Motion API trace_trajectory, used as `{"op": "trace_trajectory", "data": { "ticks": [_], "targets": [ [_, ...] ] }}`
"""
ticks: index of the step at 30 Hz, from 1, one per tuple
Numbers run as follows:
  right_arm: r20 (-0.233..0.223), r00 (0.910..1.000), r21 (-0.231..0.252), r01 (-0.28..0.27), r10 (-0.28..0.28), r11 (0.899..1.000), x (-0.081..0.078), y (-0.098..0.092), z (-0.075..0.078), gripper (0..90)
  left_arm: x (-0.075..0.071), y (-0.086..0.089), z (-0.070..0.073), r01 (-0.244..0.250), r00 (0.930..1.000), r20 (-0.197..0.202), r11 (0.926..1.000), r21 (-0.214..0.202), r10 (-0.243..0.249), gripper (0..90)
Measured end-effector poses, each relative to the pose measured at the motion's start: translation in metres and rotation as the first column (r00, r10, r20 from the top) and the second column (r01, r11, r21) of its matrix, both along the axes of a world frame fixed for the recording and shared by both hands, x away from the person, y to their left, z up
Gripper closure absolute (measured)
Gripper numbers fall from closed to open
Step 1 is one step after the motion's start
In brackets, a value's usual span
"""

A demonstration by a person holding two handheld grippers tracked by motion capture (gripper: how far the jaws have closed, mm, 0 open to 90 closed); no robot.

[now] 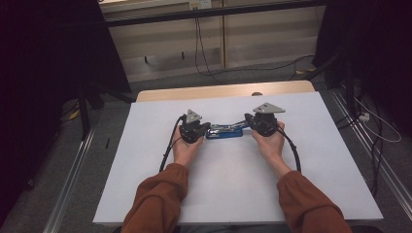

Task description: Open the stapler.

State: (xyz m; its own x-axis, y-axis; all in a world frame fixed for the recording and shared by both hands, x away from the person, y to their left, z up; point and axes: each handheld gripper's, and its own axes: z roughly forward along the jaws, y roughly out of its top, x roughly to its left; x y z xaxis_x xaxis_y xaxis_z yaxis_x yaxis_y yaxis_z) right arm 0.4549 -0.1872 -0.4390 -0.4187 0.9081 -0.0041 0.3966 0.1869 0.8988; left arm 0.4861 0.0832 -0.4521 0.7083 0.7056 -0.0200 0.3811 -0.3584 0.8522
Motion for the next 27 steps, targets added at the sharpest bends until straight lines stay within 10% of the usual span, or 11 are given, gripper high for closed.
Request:
{"op": "trace_trajectory", "data": {
  "ticks": [27],
  "targets": [
    [-0.033,0.9987,-0.023,0.039,-0.04,0.999,-0.001,-0.016,-0.011,90.0,-0.002,-0.001,-0.002,-0.005,0.9998,0.019,1.0,-0.007,0.005,90.0]
  ]
}}
